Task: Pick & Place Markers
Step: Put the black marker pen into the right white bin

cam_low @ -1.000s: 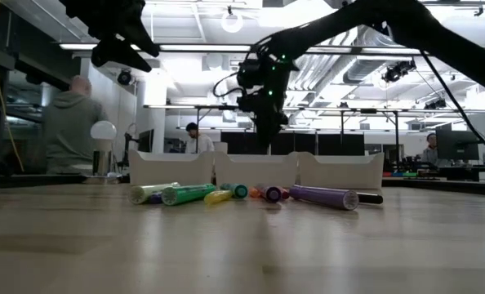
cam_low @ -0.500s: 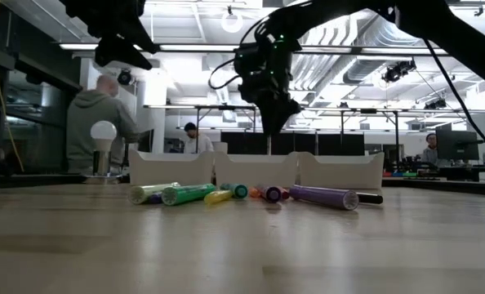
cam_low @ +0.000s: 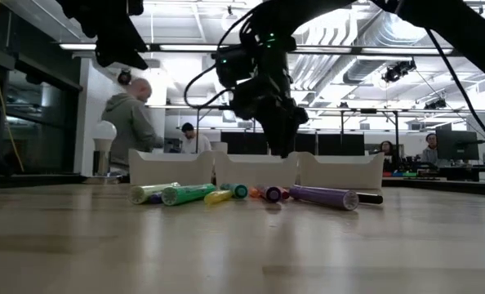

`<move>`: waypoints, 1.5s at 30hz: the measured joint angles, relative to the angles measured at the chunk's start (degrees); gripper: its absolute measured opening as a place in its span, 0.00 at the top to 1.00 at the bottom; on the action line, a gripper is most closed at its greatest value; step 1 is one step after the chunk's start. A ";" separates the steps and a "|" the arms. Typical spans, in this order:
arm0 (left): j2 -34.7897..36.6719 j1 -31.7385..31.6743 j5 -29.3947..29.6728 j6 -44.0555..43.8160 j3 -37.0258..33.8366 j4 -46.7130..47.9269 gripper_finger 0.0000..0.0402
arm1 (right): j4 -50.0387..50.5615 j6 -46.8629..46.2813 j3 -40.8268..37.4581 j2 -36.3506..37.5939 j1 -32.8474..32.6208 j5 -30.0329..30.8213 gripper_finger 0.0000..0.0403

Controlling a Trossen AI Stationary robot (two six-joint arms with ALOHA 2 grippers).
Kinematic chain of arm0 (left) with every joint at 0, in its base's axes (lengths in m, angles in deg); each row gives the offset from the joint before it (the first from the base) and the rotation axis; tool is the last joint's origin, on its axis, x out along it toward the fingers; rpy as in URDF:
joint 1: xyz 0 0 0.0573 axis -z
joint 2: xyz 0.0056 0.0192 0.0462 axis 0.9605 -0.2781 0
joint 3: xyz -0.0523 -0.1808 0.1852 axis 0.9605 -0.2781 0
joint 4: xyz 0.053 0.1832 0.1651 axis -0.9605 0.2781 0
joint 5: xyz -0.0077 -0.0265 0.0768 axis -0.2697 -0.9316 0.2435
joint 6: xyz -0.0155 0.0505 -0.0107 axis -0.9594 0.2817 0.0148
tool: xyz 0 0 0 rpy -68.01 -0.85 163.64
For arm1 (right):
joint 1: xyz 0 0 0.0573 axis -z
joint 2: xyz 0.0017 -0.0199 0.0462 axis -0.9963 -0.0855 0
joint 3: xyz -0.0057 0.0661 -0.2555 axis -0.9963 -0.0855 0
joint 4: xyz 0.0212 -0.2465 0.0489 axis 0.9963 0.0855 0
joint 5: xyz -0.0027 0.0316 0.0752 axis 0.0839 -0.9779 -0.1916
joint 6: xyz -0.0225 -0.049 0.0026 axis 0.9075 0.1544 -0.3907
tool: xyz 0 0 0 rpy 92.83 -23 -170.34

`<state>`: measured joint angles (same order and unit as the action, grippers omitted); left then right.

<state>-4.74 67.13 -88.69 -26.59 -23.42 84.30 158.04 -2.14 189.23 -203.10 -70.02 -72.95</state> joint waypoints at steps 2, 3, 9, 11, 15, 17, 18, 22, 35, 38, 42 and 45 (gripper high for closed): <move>0.00 0.00 -0.09 0.64 0.00 0.72 0.49 | -0.44 -2.29 -1.45 -0.07 -1.81 0.41 0.64; 0.00 0.00 -0.09 0.91 0.00 1.27 0.49 | -0.84 -3.43 -2.18 -0.07 -2.72 0.96 0.64; 0.00 -0.02 -0.11 3.39 0.00 1.99 0.49 | -2.70 -10.42 -5.30 -0.05 -7.18 1.39 0.64; 0.00 -0.02 -0.35 3.47 0.00 1.98 0.49 | -3.23 -12.26 -6.21 -0.04 -8.49 1.67 0.64; 0.00 -0.02 -1.20 3.97 0.00 1.98 0.49 | -3.54 -16.51 -7.95 -0.04 -10.81 2.90 0.64; 0.00 -0.01 -1.83 4.22 0.00 2.02 0.49 | -3.51 -18.36 -8.87 -0.04 -11.78 3.60 0.64; 0.00 -0.02 -2.18 4.47 0.00 2.01 0.49 | -3.42 -19.26 -9.12 -0.04 -12.26 4.42 0.64; 0.00 0.00 -2.75 4.96 0.00 2.05 0.49 | -4.52 -22.64 -11.34 1.86 -13.40 7.72 0.64; 0.00 0.00 -3.09 6.48 0.00 2.10 0.49 | -23.36 -36.52 -38.25 20.79 -12.00 5.93 0.65; 0.00 0.00 -3.09 6.48 0.00 2.08 0.49 | -25.42 -36.60 -40.27 22.06 -11.92 5.83 0.65; 0.00 0.00 -3.09 6.47 0.00 2.11 0.49 | -26.58 -35.68 -40.36 22.13 -12.24 6.01 0.65; 0.00 -0.01 -3.08 6.47 0.00 2.09 0.49 | -28.02 -36.49 -40.27 22.01 -12.99 6.26 0.65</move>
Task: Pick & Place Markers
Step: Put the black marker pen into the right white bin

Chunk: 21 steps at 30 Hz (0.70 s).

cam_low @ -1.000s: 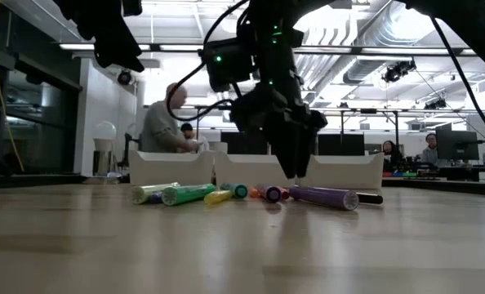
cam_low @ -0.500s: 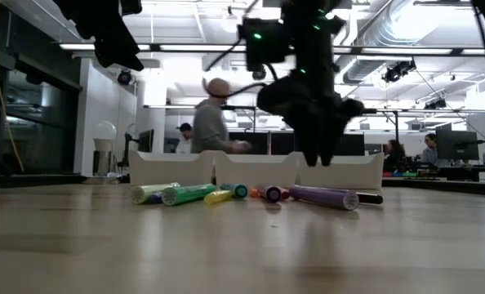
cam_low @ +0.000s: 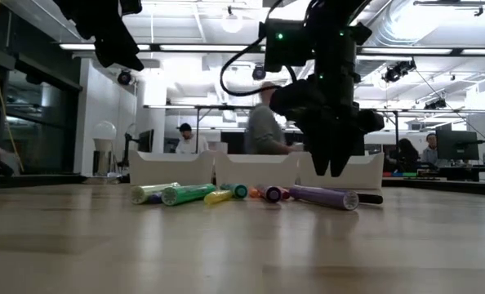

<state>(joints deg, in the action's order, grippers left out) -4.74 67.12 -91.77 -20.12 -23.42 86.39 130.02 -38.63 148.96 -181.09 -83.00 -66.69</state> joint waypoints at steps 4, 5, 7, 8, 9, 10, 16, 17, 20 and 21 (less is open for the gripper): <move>0.00 0.01 -0.46 0.00 0.00 0.20 0.49 | -0.91 -1.72 0.00 -0.07 -1.24 1.20 0.65; 0.00 -0.01 -0.71 0.00 0.00 0.26 0.49 | -1.18 -1.89 0.00 -0.08 -1.55 1.21 0.65; 0.00 0.00 -0.93 0.00 0.00 0.30 0.49 | -1.47 -1.99 0.01 -0.35 -2.15 1.53 0.65; 0.00 0.00 -0.92 -0.02 0.00 0.29 0.49 | -1.43 -2.01 0.01 -0.47 -2.45 1.83 0.65; 0.00 0.01 -0.93 -0.01 0.00 0.26 0.49 | -1.62 -2.06 -0.26 -0.54 -2.68 2.12 0.65; 0.00 0.01 -0.93 0.00 0.00 0.28 0.49 | -2.04 -2.62 -0.75 -0.54 -2.85 2.22 0.65; 0.00 0.00 -0.93 0.00 0.00 0.28 0.49 | -4.40 -4.98 -2.58 -0.57 -3.62 1.31 0.65; 0.00 0.01 -0.93 0.06 0.00 0.28 0.49 | -4.99 -5.09 -2.81 -0.57 -3.92 1.79 0.65; 0.02 0.01 -0.91 0.39 0.00 0.28 0.49 | -5.05 -5.84 -3.39 -0.57 -4.49 2.59 0.65; 0.00 0.01 -0.93 0.40 0.00 0.28 0.49 | -5.15 -5.84 -3.39 -0.59 -4.57 2.59 0.65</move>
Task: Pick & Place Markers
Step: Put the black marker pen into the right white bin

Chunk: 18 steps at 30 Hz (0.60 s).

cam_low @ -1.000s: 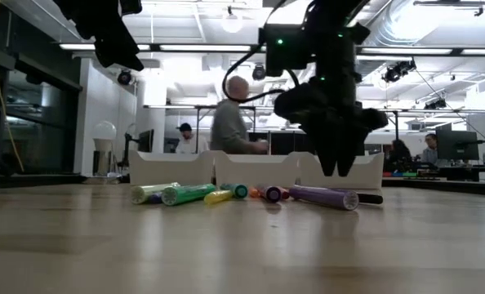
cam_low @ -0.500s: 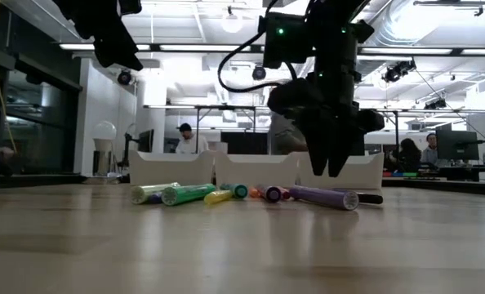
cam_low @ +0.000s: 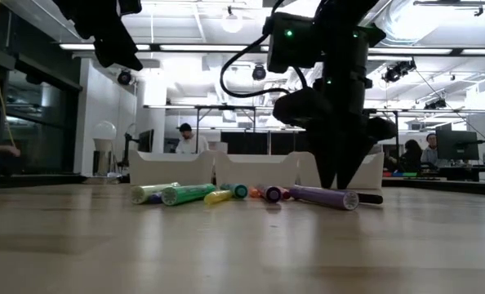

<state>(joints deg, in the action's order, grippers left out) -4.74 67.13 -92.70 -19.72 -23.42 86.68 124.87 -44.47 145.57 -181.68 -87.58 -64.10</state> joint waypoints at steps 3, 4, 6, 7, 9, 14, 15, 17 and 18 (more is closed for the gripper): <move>0.02 -0.02 -0.45 0.01 0.00 0.00 0.49 | -0.68 -0.05 0.00 0.00 -0.32 1.01 0.65; 0.02 -0.01 -0.46 0.01 0.00 0.00 0.49 | -0.41 -0.17 0.00 0.00 -0.52 1.78 0.65; 0.02 0.00 -0.47 0.01 0.00 0.00 0.49 | -0.34 -0.24 0.01 -0.24 -0.60 2.59 0.65; 0.02 0.00 -0.48 0.01 0.00 0.00 0.49 | -0.65 -0.24 0.03 -0.48 -0.65 2.70 0.65; 0.01 0.00 -0.48 0.01 0.00 0.01 0.49 | -1.03 -0.01 0.02 -1.51 -0.59 2.37 0.65; 0.02 -0.01 -0.57 0.01 0.00 0.07 0.49 | -1.03 -1.52 0.37 -4.21 -0.59 1.69 0.65; 0.02 0.00 -0.57 0.01 0.00 0.21 0.49 | -0.90 -2.16 0.37 -4.46 -0.59 2.14 0.65; 0.00 0.00 -0.57 0.01 0.00 0.41 0.49 | -0.95 -3.03 0.31 -4.55 -0.66 2.85 0.65; 0.02 -0.02 -0.57 0.01 0.00 0.72 0.49 | -0.95 -3.38 0.28 -4.56 -0.66 3.06 0.65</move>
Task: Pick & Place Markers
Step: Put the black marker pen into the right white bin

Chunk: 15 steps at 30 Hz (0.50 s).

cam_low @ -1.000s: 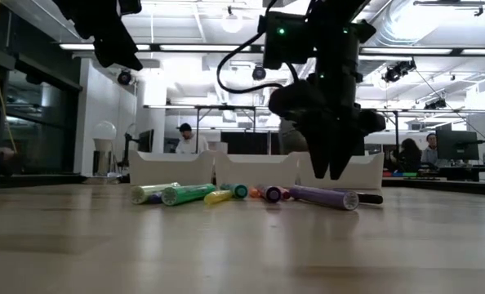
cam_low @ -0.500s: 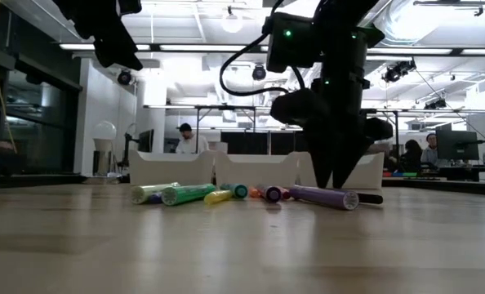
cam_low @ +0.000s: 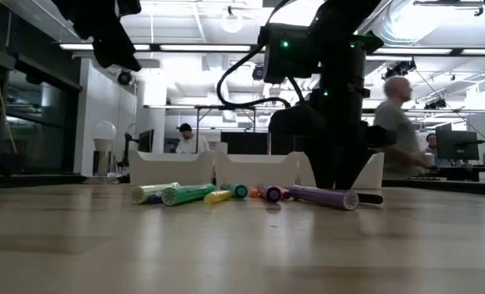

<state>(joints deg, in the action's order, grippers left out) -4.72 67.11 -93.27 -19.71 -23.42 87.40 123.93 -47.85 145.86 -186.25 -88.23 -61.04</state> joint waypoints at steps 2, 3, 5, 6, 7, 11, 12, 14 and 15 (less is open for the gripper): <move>0.00 0.00 0.00 0.02 0.00 0.56 0.49 | -0.04 -0.08 -0.02 -0.07 0.00 0.09 0.65; 0.00 0.02 0.00 0.00 0.00 0.63 0.49 | -0.08 0.03 -0.04 -0.08 0.00 -0.01 0.65; 0.00 0.02 0.00 0.00 0.00 0.61 0.49 | -0.25 0.78 -0.10 -0.24 -0.06 -0.13 0.65; -0.01 0.02 0.00 0.02 0.00 0.61 0.49 | -0.34 1.23 -0.11 -0.36 -0.25 -0.20 0.65; 0.00 0.00 0.00 0.02 0.00 0.61 0.49 | -0.40 1.51 -0.11 -0.38 -0.38 -0.30 0.66; 0.00 0.02 0.02 0.02 0.00 0.59 0.49 | -0.46 1.82 -0.12 -0.54 -0.63 -1.21 0.68; 0.00 0.01 0.02 0.10 0.00 0.59 0.49 | -0.46 1.69 -0.13 -0.65 -0.72 -1.09 0.68; -0.02 0.00 0.04 0.64 0.00 0.59 0.49 | -0.46 1.67 -0.10 -1.11 -0.78 -1.46 0.70; -0.01 0.02 0.04 0.93 0.00 0.59 0.49 | -0.43 1.65 -0.02 -1.39 -0.72 -2.07 0.71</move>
<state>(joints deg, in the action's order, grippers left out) -4.73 67.13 -93.22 -18.77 -23.42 87.99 123.49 -46.19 145.84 -187.63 -88.95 -63.10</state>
